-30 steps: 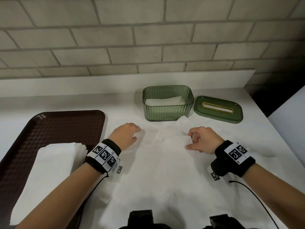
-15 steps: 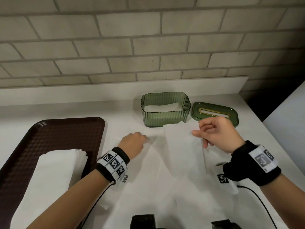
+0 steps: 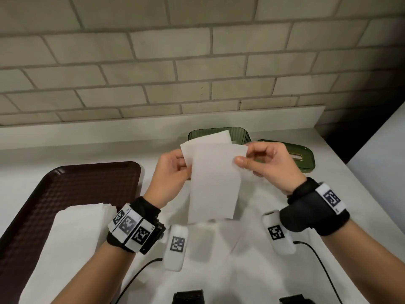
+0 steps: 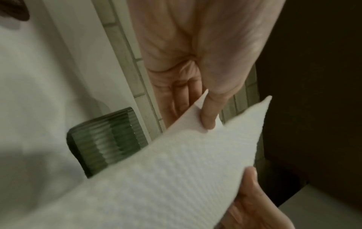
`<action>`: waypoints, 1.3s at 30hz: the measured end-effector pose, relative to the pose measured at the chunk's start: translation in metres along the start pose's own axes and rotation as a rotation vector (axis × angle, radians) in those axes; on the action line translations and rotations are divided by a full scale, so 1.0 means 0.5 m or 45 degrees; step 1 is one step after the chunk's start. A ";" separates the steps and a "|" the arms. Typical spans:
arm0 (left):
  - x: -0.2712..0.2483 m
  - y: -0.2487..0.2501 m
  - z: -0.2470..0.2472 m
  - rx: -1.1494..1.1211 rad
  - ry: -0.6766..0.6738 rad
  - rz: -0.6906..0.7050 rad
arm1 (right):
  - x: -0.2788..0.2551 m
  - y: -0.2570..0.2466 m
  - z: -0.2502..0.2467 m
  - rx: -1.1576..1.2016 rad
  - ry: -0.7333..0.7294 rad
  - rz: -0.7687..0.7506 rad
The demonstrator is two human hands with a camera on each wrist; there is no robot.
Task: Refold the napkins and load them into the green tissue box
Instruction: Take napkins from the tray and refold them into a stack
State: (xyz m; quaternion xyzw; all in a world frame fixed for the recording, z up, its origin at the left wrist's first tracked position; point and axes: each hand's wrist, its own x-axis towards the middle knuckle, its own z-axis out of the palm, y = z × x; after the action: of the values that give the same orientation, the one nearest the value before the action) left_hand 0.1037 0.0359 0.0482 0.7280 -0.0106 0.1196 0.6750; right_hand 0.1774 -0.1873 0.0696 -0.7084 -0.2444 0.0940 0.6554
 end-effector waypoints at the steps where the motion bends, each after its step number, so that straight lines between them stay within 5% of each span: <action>1: -0.001 0.001 0.000 0.020 -0.037 -0.014 | 0.005 -0.001 0.007 -0.004 0.003 -0.007; 13: -0.017 0.019 0.015 -0.173 0.009 -0.181 | 0.011 0.005 0.024 0.153 0.102 0.068; 25: -0.020 0.017 0.071 -0.186 0.151 0.031 | 0.006 0.008 0.050 0.261 0.259 0.086; 32: -0.006 0.005 0.049 -0.566 0.537 -0.045 | -0.001 0.025 0.042 0.158 -0.130 0.368; 35: 0.000 -0.002 0.015 -0.466 0.621 -0.017 | 0.016 0.031 0.023 0.075 0.005 0.344; 39: 0.025 -0.012 -0.026 -0.120 0.460 0.052 | 0.068 0.036 -0.005 0.110 0.217 0.317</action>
State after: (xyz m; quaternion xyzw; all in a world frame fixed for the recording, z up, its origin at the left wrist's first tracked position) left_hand 0.1150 0.0510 0.0454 0.6619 0.0902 0.2614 0.6967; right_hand 0.2120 -0.1741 0.0585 -0.7099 -0.0939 0.1244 0.6869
